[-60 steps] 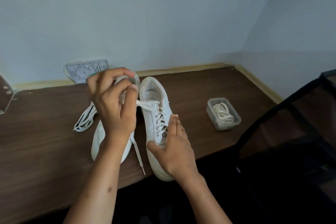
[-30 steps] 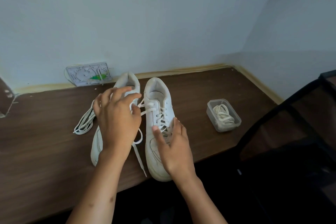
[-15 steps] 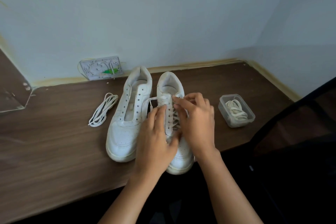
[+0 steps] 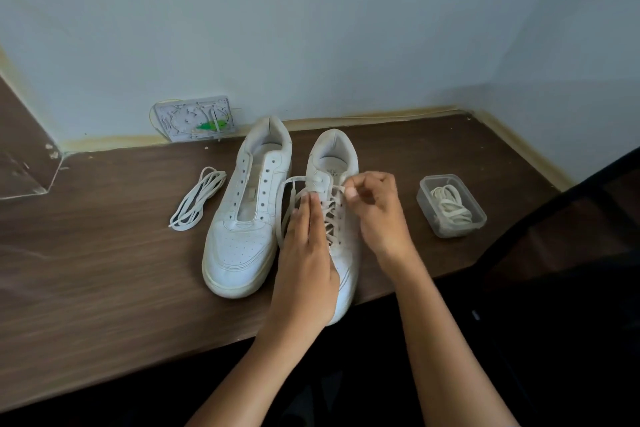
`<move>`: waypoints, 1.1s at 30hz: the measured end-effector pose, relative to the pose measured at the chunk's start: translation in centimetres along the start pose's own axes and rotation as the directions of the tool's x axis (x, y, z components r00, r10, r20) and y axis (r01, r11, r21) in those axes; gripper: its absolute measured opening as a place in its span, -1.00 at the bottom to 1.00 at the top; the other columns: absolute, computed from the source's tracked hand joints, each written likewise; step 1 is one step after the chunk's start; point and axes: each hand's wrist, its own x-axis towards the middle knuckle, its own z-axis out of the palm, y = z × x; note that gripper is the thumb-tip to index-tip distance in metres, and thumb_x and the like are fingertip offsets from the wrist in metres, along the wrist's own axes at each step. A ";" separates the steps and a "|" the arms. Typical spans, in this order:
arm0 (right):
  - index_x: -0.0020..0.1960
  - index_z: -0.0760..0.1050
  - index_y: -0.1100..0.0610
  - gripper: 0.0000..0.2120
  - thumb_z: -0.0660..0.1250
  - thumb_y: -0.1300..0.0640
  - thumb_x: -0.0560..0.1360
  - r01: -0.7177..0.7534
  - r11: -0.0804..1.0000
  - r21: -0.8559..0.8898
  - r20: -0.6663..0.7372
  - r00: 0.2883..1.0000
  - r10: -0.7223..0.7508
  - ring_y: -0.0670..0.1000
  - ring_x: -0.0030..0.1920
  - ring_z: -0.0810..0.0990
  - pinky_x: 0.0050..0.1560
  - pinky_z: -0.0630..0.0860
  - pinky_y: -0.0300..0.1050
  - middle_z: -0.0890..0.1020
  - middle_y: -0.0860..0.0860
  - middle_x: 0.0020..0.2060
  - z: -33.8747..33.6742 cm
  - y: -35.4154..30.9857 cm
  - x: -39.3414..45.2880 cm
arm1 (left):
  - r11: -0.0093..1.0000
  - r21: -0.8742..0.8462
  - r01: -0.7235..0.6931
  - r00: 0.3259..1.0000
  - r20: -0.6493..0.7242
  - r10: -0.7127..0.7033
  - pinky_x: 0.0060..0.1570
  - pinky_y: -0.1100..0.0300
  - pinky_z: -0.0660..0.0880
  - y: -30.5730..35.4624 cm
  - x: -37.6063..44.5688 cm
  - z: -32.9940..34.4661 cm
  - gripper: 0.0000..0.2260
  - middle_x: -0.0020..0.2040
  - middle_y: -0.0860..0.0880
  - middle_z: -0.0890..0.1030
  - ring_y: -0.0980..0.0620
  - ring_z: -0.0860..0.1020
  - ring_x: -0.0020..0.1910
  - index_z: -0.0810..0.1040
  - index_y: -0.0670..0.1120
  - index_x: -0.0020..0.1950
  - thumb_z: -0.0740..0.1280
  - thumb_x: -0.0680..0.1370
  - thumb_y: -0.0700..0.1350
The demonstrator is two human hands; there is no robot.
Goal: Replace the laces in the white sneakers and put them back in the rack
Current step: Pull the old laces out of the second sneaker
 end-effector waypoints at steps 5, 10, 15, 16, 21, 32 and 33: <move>-0.10 0.58 0.07 -0.91 0.33 0.15 0.57 -0.081 0.974 0.213 0.053 0.996 0.071 -0.02 0.09 0.51 0.11 0.42 -0.24 0.50 0.18 0.19 -1.1 -0.1 0.1 | 0.998 -0.049 -0.039 0.999 -0.012 0.038 0.53 0.13 -0.01 -0.1 0.2 -0.4 -0.41 0.60 -0.09 0.02 -0.01 0.02 0.58 0.01 -0.18 0.59 0.15 0.60 -0.30; 0.00 0.64 0.06 -0.85 0.51 0.10 0.44 0.293 0.925 -0.240 -0.079 0.944 -0.319 -0.17 -0.09 0.56 -0.08 0.48 -0.37 0.54 -0.08 -0.05 -1.0 0.5 -0.3 | 0.996 -0.092 -0.017 0.998 0.060 0.023 0.51 0.26 -0.14 -0.1 0.0 -0.8 -0.25 0.60 0.04 -0.16 0.14 -0.16 0.57 -0.16 -0.06 0.61 -0.05 0.51 0.26; -0.11 0.55 0.13 -0.93 0.35 0.24 0.56 0.246 0.944 -0.219 -0.068 0.962 -0.266 -0.17 -0.11 0.54 -0.06 0.46 -0.37 0.55 0.03 -0.08 0.4 0.8 -0.3 | 1.000 -0.017 -0.009 0.999 0.048 0.010 0.55 0.11 -0.01 -0.5 0.0 0.0 -0.11 0.62 -0.03 -0.09 0.04 -0.08 0.59 -0.12 -0.12 0.61 0.17 0.45 0.28; -0.11 0.54 0.13 -0.91 0.32 0.23 0.58 0.126 0.992 -0.031 -0.048 0.991 -0.127 -0.18 -0.10 0.55 0.00 0.46 -0.32 0.57 0.10 -0.06 0.2 0.7 -0.1 | 1.000 -0.021 -0.002 0.999 0.047 0.003 0.55 0.14 -0.05 -0.3 -0.1 -0.1 -0.12 0.62 -0.02 -0.10 0.03 -0.09 0.59 -0.13 -0.11 0.61 0.20 0.47 0.25; -0.07 0.49 0.23 -0.77 0.34 0.04 0.50 -0.315 0.626 0.714 0.274 0.948 0.164 -0.09 -0.15 0.51 0.11 0.43 -0.18 0.52 0.02 -0.22 -1.5 -0.5 -0.2 | 1.000 -0.026 0.014 1.000 0.022 -0.013 0.52 0.19 -0.10 0.7 -0.4 -0.3 -0.16 0.60 0.02 -0.16 0.02 -0.11 0.59 -0.17 -0.05 0.60 0.10 0.45 0.24; 0.02 0.58 0.05 -0.76 0.54 0.06 0.41 0.130 0.989 -0.072 -0.086 0.987 -0.136 -0.07 -0.24 0.54 -0.23 0.49 -0.24 0.61 0.07 -0.26 -1.0 -0.5 -0.5 | 1.000 -0.012 0.010 0.999 0.041 -0.009 0.50 0.23 -0.15 0.3 -0.1 -0.2 -0.14 0.59 0.04 -0.21 0.01 -0.13 0.59 -0.21 -0.07 0.59 0.32 0.54 0.09; 0.01 0.61 0.03 -0.79 0.53 0.04 0.41 0.173 0.968 -0.182 -0.117 0.974 -0.196 -0.07 -0.20 0.55 -0.21 0.49 -0.23 0.61 -0.03 -0.25 -0.7 -0.5 -0.7 | 1.000 -0.010 0.016 0.999 0.046 -0.016 0.51 0.21 -0.13 0.3 -0.1 -0.2 -0.14 0.60 0.02 -0.19 0.01 -0.13 0.59 -0.19 -0.08 0.60 0.33 0.53 0.10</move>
